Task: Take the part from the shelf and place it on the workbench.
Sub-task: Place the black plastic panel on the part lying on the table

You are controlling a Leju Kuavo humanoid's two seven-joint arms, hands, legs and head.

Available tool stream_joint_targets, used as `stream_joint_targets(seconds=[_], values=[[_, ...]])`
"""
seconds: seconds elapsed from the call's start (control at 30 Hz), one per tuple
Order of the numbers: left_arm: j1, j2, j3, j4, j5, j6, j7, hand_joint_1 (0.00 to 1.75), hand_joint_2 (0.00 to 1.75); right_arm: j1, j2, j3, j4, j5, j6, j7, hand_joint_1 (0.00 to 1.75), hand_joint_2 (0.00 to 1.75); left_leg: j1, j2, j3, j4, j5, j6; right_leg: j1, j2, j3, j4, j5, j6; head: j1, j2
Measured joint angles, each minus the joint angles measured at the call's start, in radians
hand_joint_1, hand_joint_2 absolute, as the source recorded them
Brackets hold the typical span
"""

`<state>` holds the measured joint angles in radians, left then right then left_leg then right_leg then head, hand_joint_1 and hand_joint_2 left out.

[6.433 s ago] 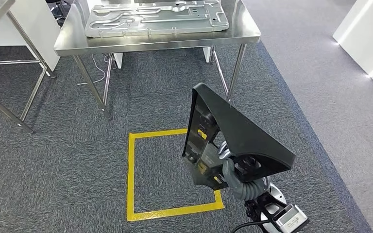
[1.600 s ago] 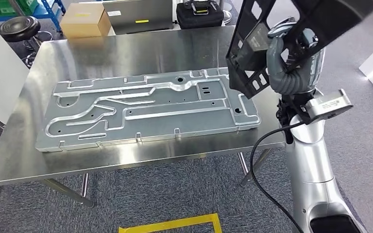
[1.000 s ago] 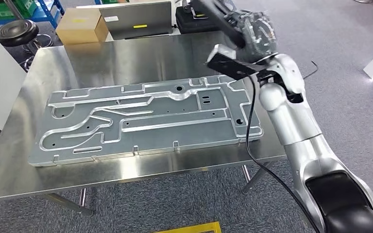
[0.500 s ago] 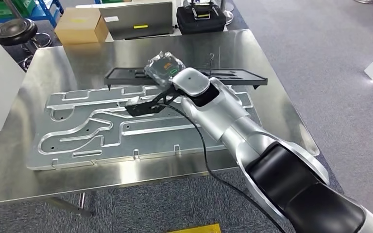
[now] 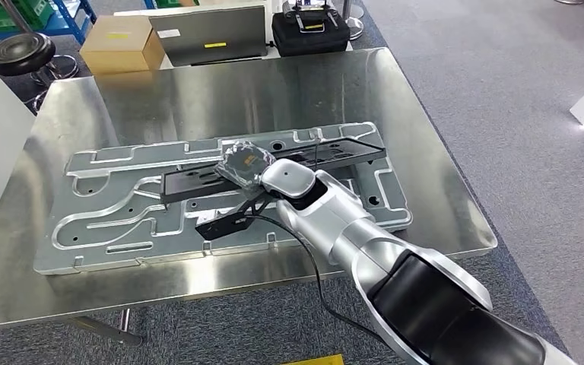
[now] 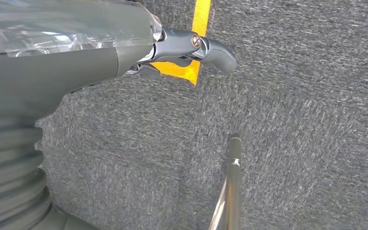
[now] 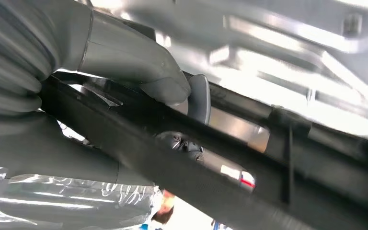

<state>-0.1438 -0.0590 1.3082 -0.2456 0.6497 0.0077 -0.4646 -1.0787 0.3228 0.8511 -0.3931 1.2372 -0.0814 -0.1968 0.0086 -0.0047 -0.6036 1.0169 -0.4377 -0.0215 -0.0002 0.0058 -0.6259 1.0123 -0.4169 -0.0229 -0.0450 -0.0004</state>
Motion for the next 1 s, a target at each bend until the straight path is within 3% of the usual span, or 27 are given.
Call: stream_joint_targets(seconds=[0.07,0.13,0.17,0.2,0.23,0.27,0.33,0.4,0.47,0.53,0.63,0.67,0.7,0.73,0.8,0.87,1.0], values=[[0.000,-0.002,0.000,0.000,0.000,0.000,-0.009,0.00,1.75,0.027,0.002,0.009,0.013,0.008,-0.010,0.003,1.75,1.75,0.003,0.001,-0.031,0.076,-0.048,-0.008,-0.004,-0.001,0.008,-0.008,0.002,-0.008,0.000,0.000],[0.001,-0.002,0.000,0.000,0.000,0.000,-0.019,0.00,1.75,0.056,0.001,0.017,0.028,0.014,-0.018,0.006,1.75,1.75,0.005,0.001,-0.093,0.211,-0.108,-0.016,-0.003,-0.001,0.011,-0.008,0.000,-0.012,0.000,0.000],[0.002,-0.002,-0.001,0.000,0.000,0.000,-0.023,0.00,1.75,0.073,-0.001,0.020,0.035,0.016,-0.025,0.007,1.31,1.31,0.006,0.001,-0.117,0.259,-0.121,-0.018,-0.003,-0.001,0.011,-0.008,-0.001,-0.012,0.000,0.000],[0.003,-0.002,-0.001,0.000,0.000,0.000,-0.026,0.00,1.75,0.089,-0.004,0.022,0.042,0.016,-0.034,0.007,0.87,0.87,0.008,0.001,-0.126,0.273,-0.115,-0.021,-0.004,0.000,0.012,-0.007,-0.002,-0.012,0.000,0.000],[0.004,-0.002,-0.002,0.000,0.000,-0.001,-0.028,0.00,1.75,0.103,-0.007,0.024,0.047,0.016,-0.043,0.007,0.44,0.44,0.010,0.001,-0.113,0.244,-0.089,-0.022,-0.005,0.001,0.012,-0.005,-0.004,-0.010,0.000,0.000],[0.004,-0.002,-0.003,0.000,0.000,-0.002,-0.029,0.00,1.75,0.113,-0.010,0.025,0.052,0.016,-0.052,0.008,0.00,0.00,0.013,0.002,-0.084,0.181,-0.052,-0.023,-0.006,0.003,0.012,-0.001,-0.007,-0.007,0.000,0.000],[0.001,-0.003,-0.005,0.000,0.000,-0.004,-0.030,0.00,1.75,0.124,-0.017,0.025,0.060,0.015,-0.066,0.009,0.00,0.00,0.014,0.002,-0.020,0.053,-0.004,-0.020,-0.005,0.006,0.011,0.010,-0.014,0.003,0.000,0.000],[-0.001,-0.003,-0.005,0.000,0.000,-0.005,-0.028,0.00,1.75,0.133,-0.023,0.025,0.067,0.014,-0.074,0.012,0.00,0.00,0.010,0.001,0.004,0.007,-0.001,-0.008,-0.003,0.008,0.010,0.014,-0.017,0.013,0.000,0.000],[-0.002,-0.003,-0.005,0.001,0.000,-0.006,-0.026,0.00,0.87,0.139,-0.029,0.025,0.073,0.012,-0.076,0.016,0.00,0.00,0.009,0.001,0.005,0.004,0.002,0.006,-0.004,0.009,0.011,0.013,-0.016,0.024,0.000,0.000],[-0.004,-0.003,-0.006,0.000,0.000,-0.008,-0.026,0.00,0.00,0.139,-0.032,0.025,0.077,0.011,-0.072,0.021,0.00,0.00,0.011,0.005,0.008,-0.002,0.007,0.020,-0.005,0.007,0.000,0.043,-0.041,0.034,0.000,0.000],[-0.005,-0.003,-0.006,0.000,0.000,-0.010,-0.026,0.00,0.00,0.140,-0.037,0.025,0.081,0.007,-0.071,0.028,0.00,0.00,0.010,0.009,0.008,-0.004,0.009,0.031,-0.007,0.004,-0.076,0.217,-0.134,0.045,0.000,0.000],[-0.004,-0.003,-0.005,0.000,0.000,-0.010,-0.026,0.00,0.00,0.141,-0.038,0.025,0.082,0.004,-0.078,0.030,0.00,0.00,0.009,0.010,0.008,-0.004,0.009,0.032,-0.007,0.004,-0.100,0.270,-0.153,0.046,0.000,0.000],[-0.004,-0.003,-0.006,0.001,0.000,-0.010,-0.026,0.00,0.00,0.142,-0.040,0.024,0.083,-0.001,-0.088,0.032,0.00,0.00,0.008,0.010,0.008,-0.004,0.010,0.033,-0.007,0.003,-0.109,0.293,-0.154,0.045,0.000,0.000],[-0.004,-0.003,-0.006,0.001,0.000,-0.011,-0.026,0.00,0.00,0.142,-0.041,0.022,0.084,-0.008,-0.101,0.033,0.00,0.00,0.008,0.010,0.008,-0.003,0.010,0.033,-0.007,0.003,-0.099,0.276,-0.136,0.043,0.000,0.000],[-0.004,-0.004,-0.006,0.001,0.000,-0.014,-0.026,0.00,0.00,0.142,-0.043,0.010,0.083,-0.031,-0.146,0.026,0.00,0.00,0.006,0.009,0.008,-0.001,0.010,0.032,-0.004,0.004,-0.031,0.150,-0.073,0.032,0.000,0.000],[-0.003,-0.007,-0.006,0.001,0.000,-0.017,-0.025,0.00,0.00,0.140,-0.046,-0.015,0.073,-0.068,-0.217,0.006,0.00,0.00,0.002,0.008,0.005,0.001,0.011,0.027,0.001,0.004,0.024,0.039,-0.037,0.021,0.000,0.000],[0.000,-0.010,-0.005,0.001,0.000,-0.021,-0.025,0.00,0.00,0.139,-0.069,-0.106,0.010,-0.174,-0.384,-0.079,0.00,0.00,0.002,0.008,0.001,0.002,0.010,0.006,0.001,0.003,0.035,0.003,-0.027,0.008,0.000,0.000]])
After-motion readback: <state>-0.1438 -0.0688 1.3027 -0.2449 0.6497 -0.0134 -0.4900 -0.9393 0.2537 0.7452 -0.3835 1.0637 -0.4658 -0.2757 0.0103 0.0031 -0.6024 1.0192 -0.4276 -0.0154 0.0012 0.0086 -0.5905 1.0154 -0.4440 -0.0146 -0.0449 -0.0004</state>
